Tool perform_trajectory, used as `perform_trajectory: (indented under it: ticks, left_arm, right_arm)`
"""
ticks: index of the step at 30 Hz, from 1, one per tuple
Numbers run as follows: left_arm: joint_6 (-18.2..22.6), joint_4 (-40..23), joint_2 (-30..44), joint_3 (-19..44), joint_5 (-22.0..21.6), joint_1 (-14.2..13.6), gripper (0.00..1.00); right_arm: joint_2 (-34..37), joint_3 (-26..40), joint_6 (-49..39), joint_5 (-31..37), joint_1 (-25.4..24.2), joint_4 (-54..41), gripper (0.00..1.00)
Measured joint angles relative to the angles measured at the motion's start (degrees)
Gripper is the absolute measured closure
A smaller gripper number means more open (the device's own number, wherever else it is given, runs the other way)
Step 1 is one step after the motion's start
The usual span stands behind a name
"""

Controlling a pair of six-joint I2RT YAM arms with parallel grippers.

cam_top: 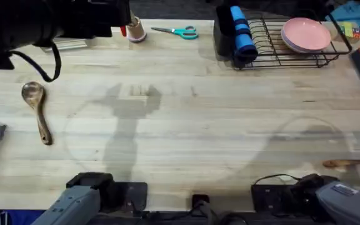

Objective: Pick up the spoon on the table one by one and put them onto the rack

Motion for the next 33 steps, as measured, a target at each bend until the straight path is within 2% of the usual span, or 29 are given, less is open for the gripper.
perform_trajectory:
  ticks: [9,33]
  left_arm:
    - [0.00,0.00,0.00,-0.01,0.00,-0.01,0.007]
    - [0.00,-0.02,0.00,-0.01,-0.01,-0.01,0.008]
  right_arm:
    - [2.54,-0.02,2.34,0.02,-2.55,0.35,0.009]
    - [15.47,-1.75,2.42,0.04,-2.86,6.84,0.009]
